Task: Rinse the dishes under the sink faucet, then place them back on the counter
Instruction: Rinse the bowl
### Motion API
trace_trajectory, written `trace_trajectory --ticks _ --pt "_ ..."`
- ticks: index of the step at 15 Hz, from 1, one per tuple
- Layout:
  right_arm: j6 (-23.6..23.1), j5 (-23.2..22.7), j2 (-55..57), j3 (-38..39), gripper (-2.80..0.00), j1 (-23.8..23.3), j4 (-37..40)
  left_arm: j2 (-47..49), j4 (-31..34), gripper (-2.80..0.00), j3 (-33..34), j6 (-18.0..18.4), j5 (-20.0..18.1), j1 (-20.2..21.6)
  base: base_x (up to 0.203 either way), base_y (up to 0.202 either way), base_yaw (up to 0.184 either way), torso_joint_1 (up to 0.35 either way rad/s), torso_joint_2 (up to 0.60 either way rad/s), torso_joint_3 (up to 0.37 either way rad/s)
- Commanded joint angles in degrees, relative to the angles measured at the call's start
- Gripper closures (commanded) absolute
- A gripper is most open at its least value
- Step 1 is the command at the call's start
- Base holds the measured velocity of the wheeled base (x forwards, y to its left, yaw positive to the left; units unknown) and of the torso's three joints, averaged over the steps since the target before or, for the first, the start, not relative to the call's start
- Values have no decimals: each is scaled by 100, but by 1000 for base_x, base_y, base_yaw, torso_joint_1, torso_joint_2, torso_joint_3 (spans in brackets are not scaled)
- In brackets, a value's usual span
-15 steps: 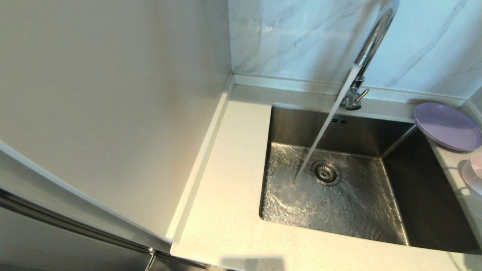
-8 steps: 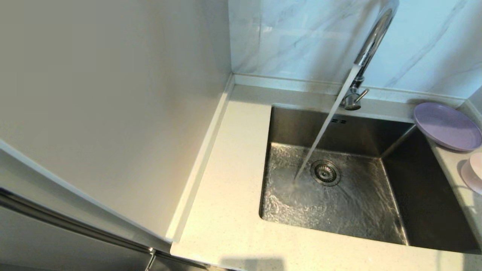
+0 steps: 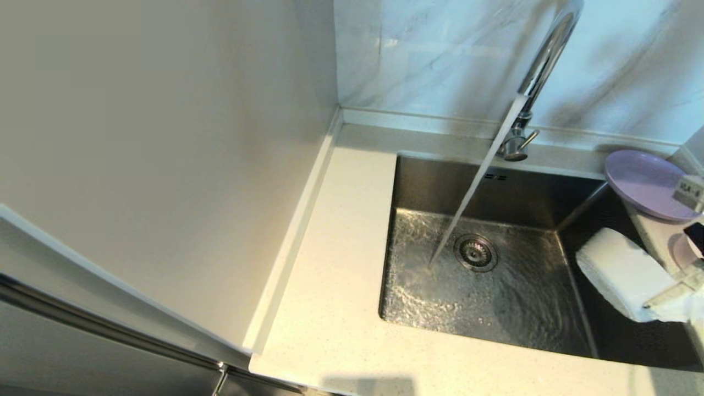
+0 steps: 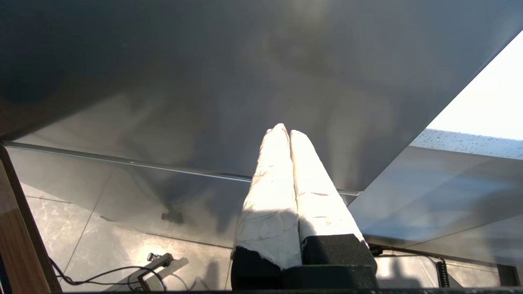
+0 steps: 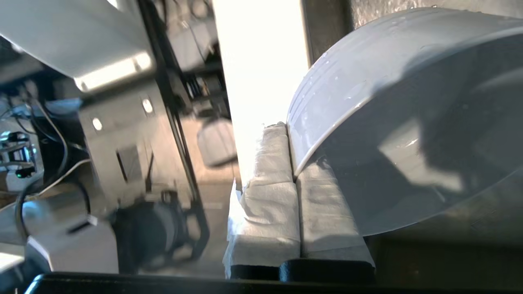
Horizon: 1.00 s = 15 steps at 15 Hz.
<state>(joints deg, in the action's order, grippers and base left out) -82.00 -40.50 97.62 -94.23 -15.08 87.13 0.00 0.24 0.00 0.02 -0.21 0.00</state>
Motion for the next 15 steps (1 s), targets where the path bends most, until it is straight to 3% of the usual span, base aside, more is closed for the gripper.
trace_trajectory --ticks 1,5,8,12,15 --pt "238 -344 385 -413 0 982 52 0 2 0 0 -2 3 0 0 0 0 0 0 0" --pt "1313 -1000 1022 -1491 0 1916 54 0 2 0 0 -2 3 0 0 0 0 0 0 0" --pt "2397 -1128 1369 -1865 0 2414 -132 0 2 0 0 -2 3 0 0 0 0 0 0 0" --pt "4335 -1095 1618 -1878 0 2709 -2018 0 2 0 0 -2 -5 0 0 0 0 0 0 0" --pt "5691 -473 1656 -1880 0 2801 -3488 0 2 0 0 -2 3 0 0 0 0 0 0 0"
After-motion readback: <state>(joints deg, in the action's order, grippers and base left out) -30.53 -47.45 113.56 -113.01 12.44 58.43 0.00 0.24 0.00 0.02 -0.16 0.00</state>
